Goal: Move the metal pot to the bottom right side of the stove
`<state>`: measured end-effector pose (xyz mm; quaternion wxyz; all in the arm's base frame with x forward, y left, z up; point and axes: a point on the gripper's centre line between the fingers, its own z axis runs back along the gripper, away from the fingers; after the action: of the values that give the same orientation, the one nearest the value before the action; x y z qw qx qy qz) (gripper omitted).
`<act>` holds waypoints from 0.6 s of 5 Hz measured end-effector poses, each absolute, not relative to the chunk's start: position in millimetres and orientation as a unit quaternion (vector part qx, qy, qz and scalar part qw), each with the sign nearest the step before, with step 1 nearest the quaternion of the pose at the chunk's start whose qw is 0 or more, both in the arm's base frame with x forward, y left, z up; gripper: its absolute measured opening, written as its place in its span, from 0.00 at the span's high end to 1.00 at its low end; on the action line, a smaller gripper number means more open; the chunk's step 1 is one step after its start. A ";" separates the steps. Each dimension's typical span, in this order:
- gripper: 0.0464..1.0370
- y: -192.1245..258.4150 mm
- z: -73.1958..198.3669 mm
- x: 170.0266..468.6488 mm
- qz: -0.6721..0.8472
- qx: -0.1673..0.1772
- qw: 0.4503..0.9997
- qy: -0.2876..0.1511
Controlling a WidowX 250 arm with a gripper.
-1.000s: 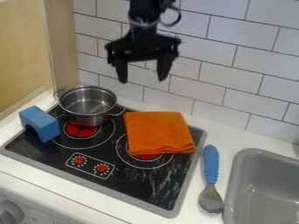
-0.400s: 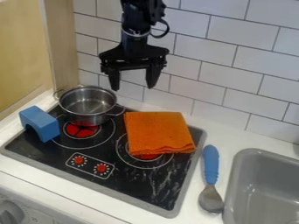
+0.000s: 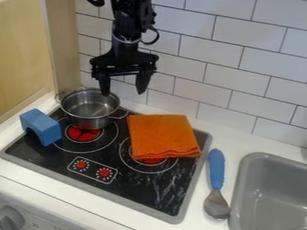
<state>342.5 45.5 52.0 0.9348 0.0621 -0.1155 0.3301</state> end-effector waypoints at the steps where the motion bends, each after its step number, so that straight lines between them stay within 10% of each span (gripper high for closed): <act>1: 0.04 47.9 42.9 345.2 0.328 0.068 0.935 -0.117; 3: 0.04 52.5 26.7 343.9 0.335 0.077 0.933 -0.104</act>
<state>343.9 52.5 26.7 0.9335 0.0767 -0.1039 0.3346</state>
